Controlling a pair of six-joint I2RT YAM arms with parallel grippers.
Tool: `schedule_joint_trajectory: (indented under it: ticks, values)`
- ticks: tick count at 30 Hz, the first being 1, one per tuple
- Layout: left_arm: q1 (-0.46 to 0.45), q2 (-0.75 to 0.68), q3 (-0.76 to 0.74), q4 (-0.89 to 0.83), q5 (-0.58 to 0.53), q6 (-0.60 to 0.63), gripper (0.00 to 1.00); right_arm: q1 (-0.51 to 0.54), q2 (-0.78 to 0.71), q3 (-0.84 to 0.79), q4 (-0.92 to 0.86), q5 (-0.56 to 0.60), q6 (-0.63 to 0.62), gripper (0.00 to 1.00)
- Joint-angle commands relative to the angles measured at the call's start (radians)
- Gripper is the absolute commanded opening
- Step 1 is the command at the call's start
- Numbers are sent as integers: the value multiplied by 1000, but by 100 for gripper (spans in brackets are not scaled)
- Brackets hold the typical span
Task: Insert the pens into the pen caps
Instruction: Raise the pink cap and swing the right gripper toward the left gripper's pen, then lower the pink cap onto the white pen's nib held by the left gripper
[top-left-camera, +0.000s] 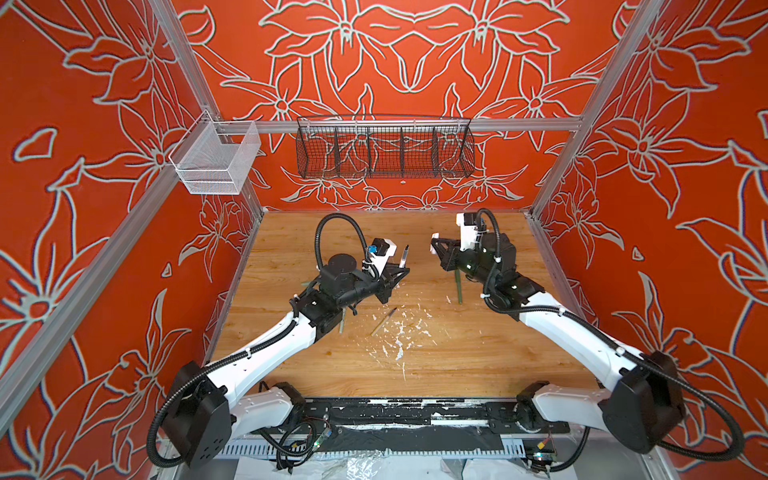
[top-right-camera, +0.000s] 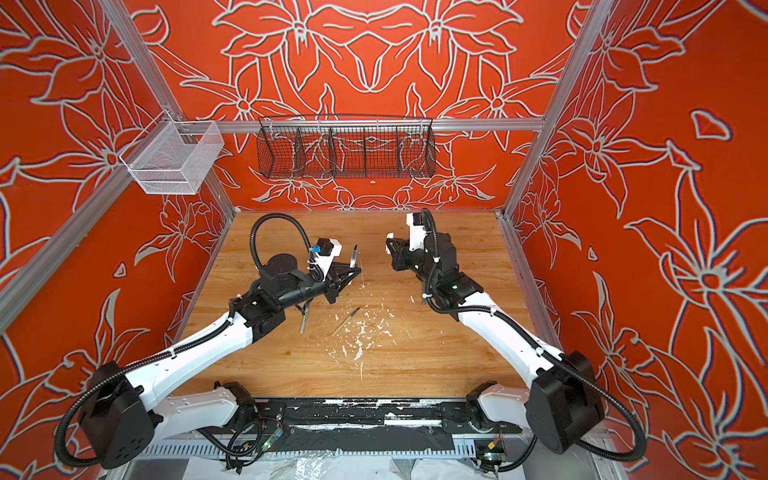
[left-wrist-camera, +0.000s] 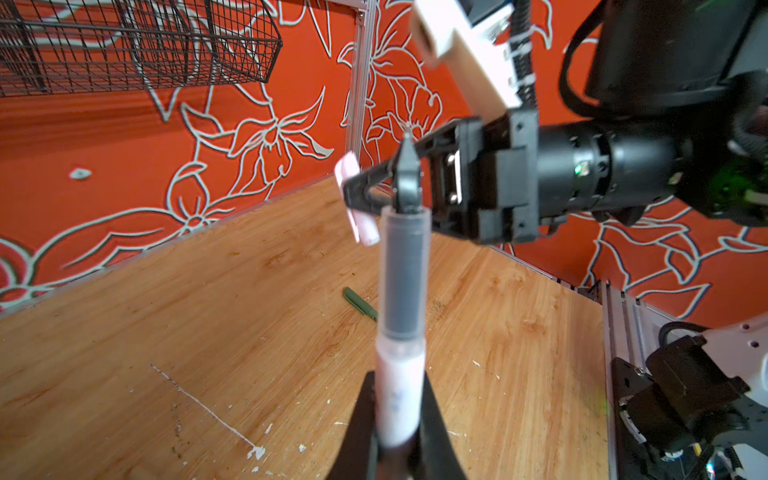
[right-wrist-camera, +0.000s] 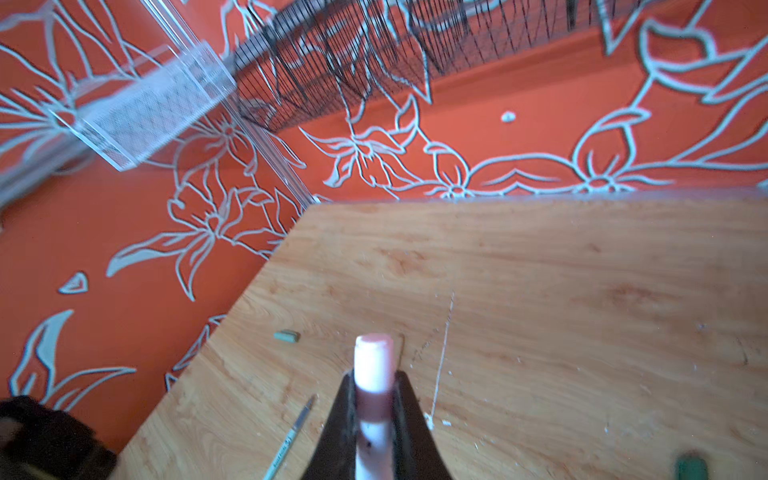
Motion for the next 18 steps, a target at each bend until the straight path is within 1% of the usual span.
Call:
schedule_joint_trajectory:
  ticks: [1,6,9,18]
  values:
    - [-11,24,-7,47,35,-32,0,24,-38,-13,113,-49,49,10]
    - [-23,44,-6,51,47,-45,0,84,-76,-11,183,-46,38,10]
    - [-30,51,-4,49,48,-43,0,120,-85,-2,199,-23,10,11]
    - [-43,52,-2,39,46,-34,0,146,-68,9,214,-27,16,10]
